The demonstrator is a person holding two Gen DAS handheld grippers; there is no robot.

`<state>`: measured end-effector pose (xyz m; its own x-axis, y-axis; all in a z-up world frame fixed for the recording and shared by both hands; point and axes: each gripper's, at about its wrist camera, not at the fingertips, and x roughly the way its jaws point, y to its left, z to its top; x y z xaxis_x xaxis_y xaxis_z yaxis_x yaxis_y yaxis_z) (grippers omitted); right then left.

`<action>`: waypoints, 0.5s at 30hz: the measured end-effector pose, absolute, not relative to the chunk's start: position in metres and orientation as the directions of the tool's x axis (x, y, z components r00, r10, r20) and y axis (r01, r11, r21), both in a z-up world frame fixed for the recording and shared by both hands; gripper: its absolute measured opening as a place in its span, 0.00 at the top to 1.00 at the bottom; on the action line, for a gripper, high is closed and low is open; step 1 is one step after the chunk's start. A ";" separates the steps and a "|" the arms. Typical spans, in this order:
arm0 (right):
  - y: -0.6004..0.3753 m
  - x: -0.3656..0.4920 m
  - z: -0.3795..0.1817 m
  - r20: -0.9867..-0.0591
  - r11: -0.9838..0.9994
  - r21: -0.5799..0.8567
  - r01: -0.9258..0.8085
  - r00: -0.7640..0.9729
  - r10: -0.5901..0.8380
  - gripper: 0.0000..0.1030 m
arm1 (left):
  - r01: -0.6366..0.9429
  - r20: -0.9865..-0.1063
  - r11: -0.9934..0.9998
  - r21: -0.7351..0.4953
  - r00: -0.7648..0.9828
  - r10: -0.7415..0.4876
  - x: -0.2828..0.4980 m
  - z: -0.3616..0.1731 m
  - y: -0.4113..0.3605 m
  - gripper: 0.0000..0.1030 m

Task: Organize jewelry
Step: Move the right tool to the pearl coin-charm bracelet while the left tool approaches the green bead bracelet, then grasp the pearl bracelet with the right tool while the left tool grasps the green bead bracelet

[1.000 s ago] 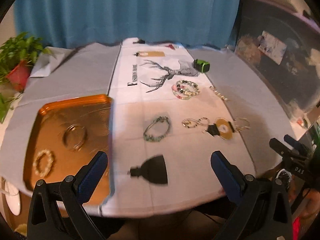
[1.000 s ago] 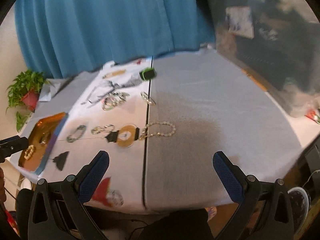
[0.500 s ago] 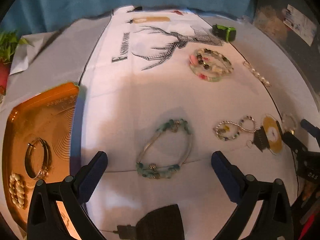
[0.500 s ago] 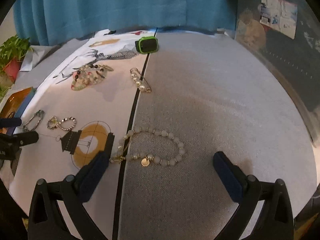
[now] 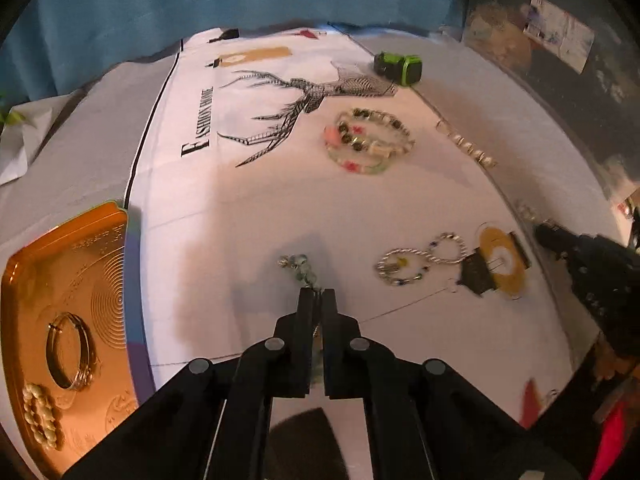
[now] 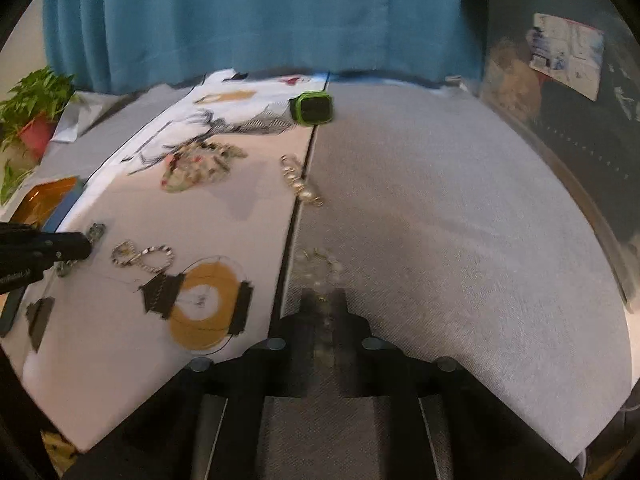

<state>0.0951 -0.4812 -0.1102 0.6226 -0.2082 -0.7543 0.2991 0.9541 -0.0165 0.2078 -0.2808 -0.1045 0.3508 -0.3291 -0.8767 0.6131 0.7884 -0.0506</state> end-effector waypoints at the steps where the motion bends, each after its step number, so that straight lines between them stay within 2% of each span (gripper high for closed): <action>1: -0.483 0.096 -0.109 -0.762 0.954 -0.004 0.300 0.617 -0.197 0.94 | 0.617 -0.875 0.785 -0.054 0.349 -0.335 0.206 -0.103 -0.281 0.99; 4: -0.490 0.093 -0.105 -0.770 0.948 0.107 0.301 0.628 -0.113 0.94 | 0.620 -0.863 0.780 -0.090 0.343 -0.372 0.200 -0.089 -0.277 0.99; 7: -0.490 0.079 -0.092 -0.747 0.940 0.151 0.307 0.658 -0.095 0.94 | 0.619 -0.836 0.779 -0.105 0.369 -0.406 0.190 -0.067 -0.269 0.99; 15: -0.472 0.049 -0.049 -0.693 0.946 0.130 0.295 0.710 -0.126 0.94 | 0.617 -0.784 0.778 -0.116 0.424 -0.453 0.162 -0.024 -0.246 0.99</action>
